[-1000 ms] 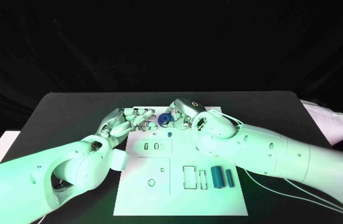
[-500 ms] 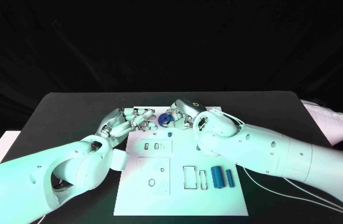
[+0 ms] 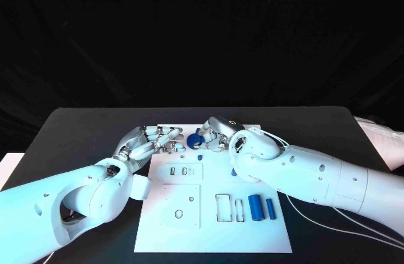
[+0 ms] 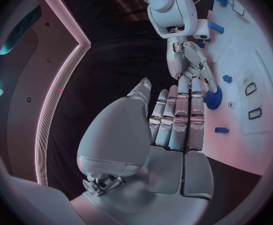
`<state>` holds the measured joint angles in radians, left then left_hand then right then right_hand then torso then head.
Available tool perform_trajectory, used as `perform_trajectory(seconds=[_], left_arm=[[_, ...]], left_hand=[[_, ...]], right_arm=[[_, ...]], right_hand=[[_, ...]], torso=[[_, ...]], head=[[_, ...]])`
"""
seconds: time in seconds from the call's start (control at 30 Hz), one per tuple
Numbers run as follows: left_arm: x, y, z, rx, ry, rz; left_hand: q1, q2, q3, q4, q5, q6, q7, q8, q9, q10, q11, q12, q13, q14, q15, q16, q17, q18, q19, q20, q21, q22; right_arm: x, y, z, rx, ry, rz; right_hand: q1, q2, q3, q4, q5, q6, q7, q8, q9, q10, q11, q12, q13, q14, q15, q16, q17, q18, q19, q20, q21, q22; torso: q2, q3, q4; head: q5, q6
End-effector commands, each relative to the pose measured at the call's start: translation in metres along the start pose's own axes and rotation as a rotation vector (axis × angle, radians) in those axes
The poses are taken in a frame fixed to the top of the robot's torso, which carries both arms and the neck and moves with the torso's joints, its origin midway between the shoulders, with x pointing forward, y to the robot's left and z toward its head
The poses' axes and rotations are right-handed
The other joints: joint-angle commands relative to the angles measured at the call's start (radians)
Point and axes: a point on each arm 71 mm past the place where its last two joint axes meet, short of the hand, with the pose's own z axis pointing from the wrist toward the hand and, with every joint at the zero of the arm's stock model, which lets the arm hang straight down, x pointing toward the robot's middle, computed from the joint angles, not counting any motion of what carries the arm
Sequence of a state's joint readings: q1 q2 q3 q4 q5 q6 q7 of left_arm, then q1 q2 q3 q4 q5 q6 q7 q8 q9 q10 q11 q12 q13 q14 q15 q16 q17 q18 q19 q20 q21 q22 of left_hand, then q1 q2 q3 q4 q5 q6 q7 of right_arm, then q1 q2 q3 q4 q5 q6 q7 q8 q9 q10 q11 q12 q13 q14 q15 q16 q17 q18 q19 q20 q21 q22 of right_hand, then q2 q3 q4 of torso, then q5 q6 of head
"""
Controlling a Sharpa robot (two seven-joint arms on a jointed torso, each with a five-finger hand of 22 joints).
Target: Assemble the parts on the task board
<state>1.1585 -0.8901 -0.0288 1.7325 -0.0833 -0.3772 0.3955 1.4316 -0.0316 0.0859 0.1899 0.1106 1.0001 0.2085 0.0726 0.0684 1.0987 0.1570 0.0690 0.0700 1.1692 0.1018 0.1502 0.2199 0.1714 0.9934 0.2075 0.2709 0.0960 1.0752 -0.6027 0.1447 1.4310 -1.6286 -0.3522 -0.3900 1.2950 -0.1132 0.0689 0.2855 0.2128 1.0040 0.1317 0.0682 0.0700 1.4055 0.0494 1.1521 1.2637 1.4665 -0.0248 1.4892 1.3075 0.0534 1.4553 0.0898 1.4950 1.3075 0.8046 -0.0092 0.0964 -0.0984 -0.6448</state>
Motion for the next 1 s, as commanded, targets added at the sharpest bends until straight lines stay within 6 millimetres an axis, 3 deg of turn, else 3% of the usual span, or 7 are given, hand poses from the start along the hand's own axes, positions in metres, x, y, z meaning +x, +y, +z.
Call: perform_trajectory(seconds=[0.03, 0.33, 0.5, 0.57, 0.73, 0.87, 1.0], left_arm=[[0.002, -0.001, 0.000, 0.009, 0.015, -0.002], [0.001, -0.002, 0.000, 0.009, 0.011, 0.000], [-0.002, -0.002, -0.001, 0.010, 0.005, 0.003], [-0.004, -0.001, -0.001, 0.011, 0.002, 0.004], [-0.008, -0.001, 0.000, 0.012, -0.007, 0.008], [-0.012, 0.000, 0.001, 0.015, -0.015, 0.012], [-0.015, 0.000, 0.000, 0.017, -0.023, 0.015]], left_hand=[[0.008, 0.000, -0.001, -0.007, -0.004, -0.003, 0.004, -0.005, -0.001, -0.007, 0.000, -0.005, -0.001, -0.003, 0.003, -0.005, 0.001, 0.012, -0.001, 0.007, -0.005, -0.001], [0.008, 0.000, -0.001, -0.007, -0.004, -0.003, 0.004, -0.005, -0.001, -0.007, 0.000, -0.005, -0.001, -0.003, 0.003, -0.005, 0.001, 0.012, -0.001, 0.007, -0.005, -0.001], [0.008, 0.000, -0.001, -0.007, -0.004, -0.003, 0.004, -0.005, -0.001, -0.007, 0.000, -0.005, -0.001, -0.003, 0.003, -0.005, 0.001, 0.012, -0.001, 0.007, -0.005, -0.001], [0.009, 0.000, -0.001, -0.008, -0.004, -0.004, 0.005, -0.005, -0.001, -0.008, 0.000, -0.005, -0.001, -0.003, 0.003, -0.006, 0.001, 0.012, -0.001, 0.007, -0.005, -0.001], [0.010, 0.000, 0.000, -0.009, -0.004, -0.004, 0.005, -0.005, -0.001, -0.008, 0.000, -0.005, -0.001, -0.003, 0.003, -0.006, 0.002, 0.012, -0.001, 0.007, -0.005, -0.002], [0.010, 0.000, 0.000, -0.010, -0.004, -0.004, 0.005, -0.005, -0.001, -0.008, 0.000, -0.005, -0.001, -0.003, 0.003, -0.007, 0.002, 0.012, -0.001, 0.007, -0.005, -0.002], [0.011, 0.000, 0.000, -0.010, -0.004, -0.004, 0.005, -0.005, -0.001, -0.008, 0.000, -0.005, -0.001, -0.003, 0.003, -0.007, 0.002, 0.012, -0.001, 0.007, -0.005, -0.002]], right_arm=[[0.001, 0.000, -0.001, 0.008, -0.004, -0.003], [-0.011, 0.004, -0.009, -0.047, -0.111, 0.045], [-0.031, -0.001, -0.022, -0.104, -0.192, 0.120], [-0.038, -0.007, -0.028, -0.109, -0.179, 0.143], [-0.060, -0.043, -0.040, -0.064, -0.078, 0.215], [-0.078, -0.084, -0.052, -0.040, -0.037, 0.234], [-0.085, -0.105, -0.061, -0.048, -0.061, 0.223]], right_hand=[[0.004, 0.010, -0.008, -0.002, 0.000, 0.001, 0.004, -0.004, -0.002, 0.008, -0.001, 0.001, 0.000, 0.070, 0.002, 0.001, 0.081, -0.015, 0.007, -0.002, 0.006, 0.093], [0.024, 0.016, -0.006, -0.009, 0.036, 0.008, 0.002, -0.003, -0.002, 0.012, -0.003, 0.007, 0.007, 0.072, 0.000, 0.003, 0.086, -0.018, 0.016, -0.004, 0.012, 0.106], [0.040, 0.015, -0.004, -0.017, 0.050, 0.010, 0.001, -0.004, -0.002, 0.010, -0.004, 0.003, 0.004, 0.071, -0.001, 0.003, 0.086, -0.018, 0.018, -0.004, 0.013, 0.109], [0.046, 0.013, -0.004, -0.020, 0.046, 0.011, 0.001, -0.004, -0.002, 0.008, -0.004, -0.003, 0.001, 0.071, -0.001, 0.002, 0.083, -0.018, 0.017, -0.005, 0.013, 0.108], [0.094, 0.001, 0.003, -0.054, 0.056, 0.020, 0.001, -0.003, -0.002, -0.001, -0.006, -0.016, -0.006, 0.070, -0.003, 0.000, 0.082, -0.016, 0.012, -0.006, 0.010, 0.101], [0.132, -0.008, 0.006, -0.088, 0.035, 0.023, 0.002, -0.003, -0.002, -0.002, -0.005, -0.013, -0.001, 0.073, -0.002, 0.008, 0.099, -0.016, 0.011, -0.006, 0.008, 0.100], [0.160, -0.012, 0.012, -0.110, 0.048, 0.015, 0.005, -0.006, -0.004, 0.006, -0.004, 0.007, 0.014, 0.076, -0.001, 0.015, 0.115, -0.018, 0.016, -0.006, 0.012, 0.108]], torso=[[-0.001, 0.0004, 0.0004], [-0.001, 0.0024, -0.0005], [-0.002, 0.0021, -0.0073], [-0.003, 0.0039, -0.0114], [-0.009, 0.0077, -0.0225], [-0.013, 0.0115, -0.0328], [-0.014, 0.0150, -0.0402]], head=[[-0.001, 0.000], [-0.001, 0.004], [-0.001, 0.008], [0.000, 0.009], [0.001, 0.010], [0.000, 0.013], [0.004, 0.013]])
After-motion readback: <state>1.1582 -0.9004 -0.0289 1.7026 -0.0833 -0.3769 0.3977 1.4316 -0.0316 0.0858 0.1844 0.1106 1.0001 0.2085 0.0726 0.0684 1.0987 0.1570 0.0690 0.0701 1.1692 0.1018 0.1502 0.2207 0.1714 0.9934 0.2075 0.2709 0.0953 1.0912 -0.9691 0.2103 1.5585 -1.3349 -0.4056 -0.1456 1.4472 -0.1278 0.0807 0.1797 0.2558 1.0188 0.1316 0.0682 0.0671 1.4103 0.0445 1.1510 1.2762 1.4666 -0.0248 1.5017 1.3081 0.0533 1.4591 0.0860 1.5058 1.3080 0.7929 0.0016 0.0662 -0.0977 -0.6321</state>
